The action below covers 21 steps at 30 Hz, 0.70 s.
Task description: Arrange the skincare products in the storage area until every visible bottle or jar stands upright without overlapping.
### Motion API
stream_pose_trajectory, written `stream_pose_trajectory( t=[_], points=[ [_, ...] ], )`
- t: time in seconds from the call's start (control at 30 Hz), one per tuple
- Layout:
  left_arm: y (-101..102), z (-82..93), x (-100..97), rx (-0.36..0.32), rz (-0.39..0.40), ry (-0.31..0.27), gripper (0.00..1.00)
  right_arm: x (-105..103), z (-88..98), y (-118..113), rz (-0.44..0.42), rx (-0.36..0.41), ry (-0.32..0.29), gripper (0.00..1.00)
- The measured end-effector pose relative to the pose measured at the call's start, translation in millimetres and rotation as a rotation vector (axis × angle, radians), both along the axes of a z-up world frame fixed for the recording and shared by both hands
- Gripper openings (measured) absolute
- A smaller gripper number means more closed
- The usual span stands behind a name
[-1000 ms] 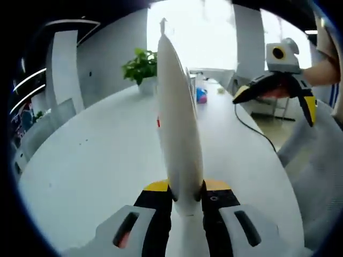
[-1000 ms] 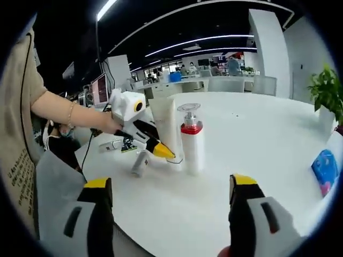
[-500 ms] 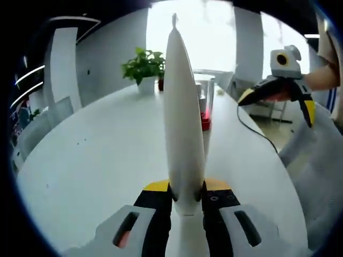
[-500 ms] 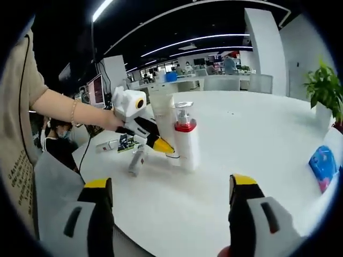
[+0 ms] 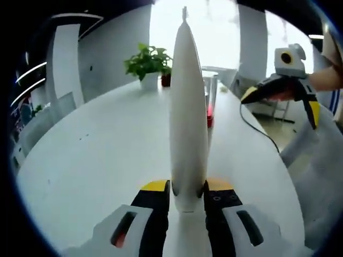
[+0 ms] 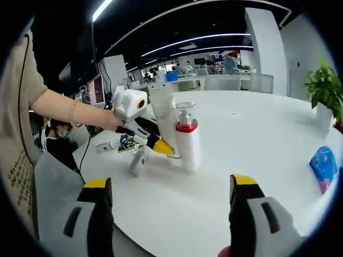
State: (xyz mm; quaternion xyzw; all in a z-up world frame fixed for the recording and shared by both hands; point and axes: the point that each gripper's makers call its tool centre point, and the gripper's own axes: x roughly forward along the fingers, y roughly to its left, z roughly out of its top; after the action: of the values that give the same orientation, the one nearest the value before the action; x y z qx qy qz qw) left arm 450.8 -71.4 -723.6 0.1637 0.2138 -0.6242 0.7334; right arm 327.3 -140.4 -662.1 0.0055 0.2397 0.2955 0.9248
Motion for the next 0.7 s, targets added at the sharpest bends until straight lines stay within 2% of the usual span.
stream_pose_trajectory(
  t=[0.33,0.4,0.7],
  points=[
    [20.3,24.2,0.3,-0.041,0.100,0.036,0.35,1.1,13.7,3.4,0.005,-0.003,-0.029,0.92],
    [24.6,33.0,-5.6,-0.079,0.131,0.064,0.38,-0.4,17.3,3.9,0.005,-0.004,-0.036,0.92],
    [50.4,55.0,-32.9,-0.130,0.227,0.104,0.52,-12.6,35.4,8.7,-0.001,0.006,-0.073,0.92]
  ],
)
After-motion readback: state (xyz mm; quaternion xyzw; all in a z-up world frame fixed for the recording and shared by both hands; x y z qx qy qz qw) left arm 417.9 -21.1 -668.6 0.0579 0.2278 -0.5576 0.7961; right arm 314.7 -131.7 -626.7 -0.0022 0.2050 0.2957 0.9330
